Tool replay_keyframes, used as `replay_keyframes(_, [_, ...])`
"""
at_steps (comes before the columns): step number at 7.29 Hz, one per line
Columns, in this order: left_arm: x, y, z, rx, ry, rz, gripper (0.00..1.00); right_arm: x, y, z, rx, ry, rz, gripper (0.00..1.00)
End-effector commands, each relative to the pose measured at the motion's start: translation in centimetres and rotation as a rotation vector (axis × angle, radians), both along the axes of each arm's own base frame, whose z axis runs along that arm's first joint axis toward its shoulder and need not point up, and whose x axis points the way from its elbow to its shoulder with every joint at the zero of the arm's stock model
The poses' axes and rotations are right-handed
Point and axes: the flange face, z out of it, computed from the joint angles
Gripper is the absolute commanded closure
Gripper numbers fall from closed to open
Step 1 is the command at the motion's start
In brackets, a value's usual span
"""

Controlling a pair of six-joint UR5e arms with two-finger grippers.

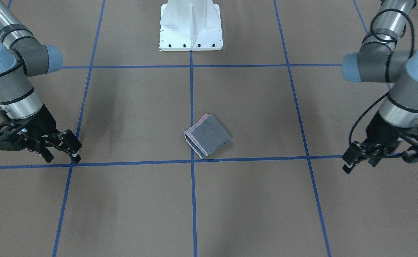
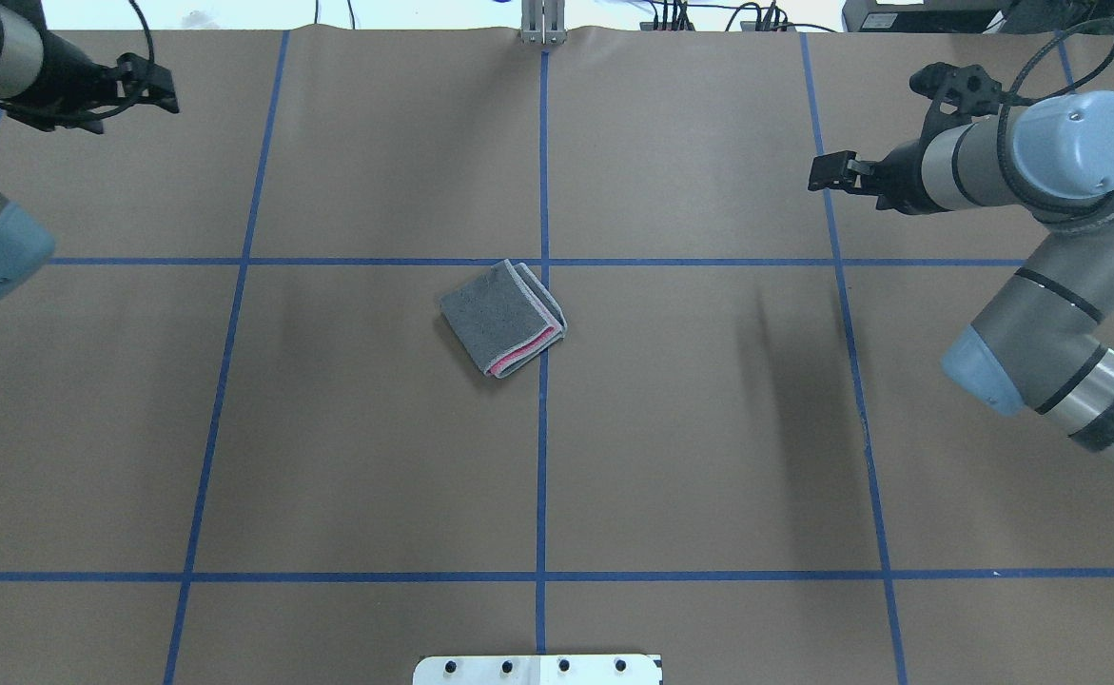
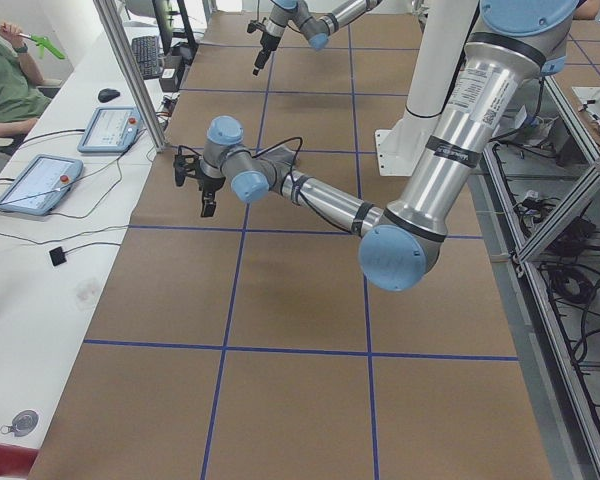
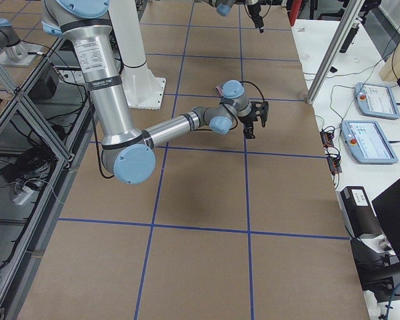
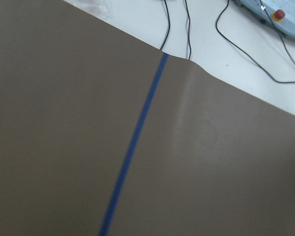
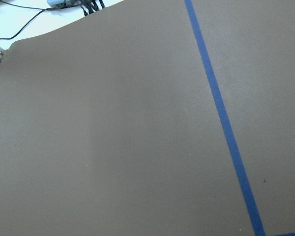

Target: Fold towel twice with both arms

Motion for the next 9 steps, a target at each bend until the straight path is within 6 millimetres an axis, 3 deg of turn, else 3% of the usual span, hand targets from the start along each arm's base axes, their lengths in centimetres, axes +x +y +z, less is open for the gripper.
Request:
replay_keyframes(1, [-7.4, 1.6, 7.3, 0.064, -0.118, 0.210, 0.01, 10.2, -2.8, 4.9, -0.005, 0.238, -0.170, 0.00])
replay_keyframes(3, [-12.9, 4.0, 12.4, 0.161, -0.209, 0.344, 0.01, 22.4, -4.4, 8.4, -0.054, 0.380, -0.332, 0.00])
replay_keyframes(4, [-15.4, 5.1, 14.3, 0.186, -0.198, 0.396, 0.01, 27.5, -3.8, 9.5, -0.075, 0.310, -0.414, 0.00])
replay_keyframes(5, [-17.4, 5.7, 16.5, 0.123, -0.150, 0.401, 0.00, 30.9, -2.4, 10.9, -0.119, 0.225, -0.445, 0.00])
replay_keyframes(6, [-21.3, 6.3, 18.4, 0.065, -0.066, 0.359, 0.01, 32.1, -0.8, 13.0, -0.166, 0.180, -0.436, 0.00])
replay_keyframes(8, [-28.4, 7.9, 20.0, 0.113, -0.030, 0.343, 0.01, 33.9, 2.4, 16.0, -0.209, 0.088, -0.414, 0.00])
replay_keyframes(9, [-29.5, 8.1, 20.2, 0.122, -0.046, 0.349, 0.01, 34.4, 3.7, 17.3, -0.231, 0.088, -0.406, 0.00])
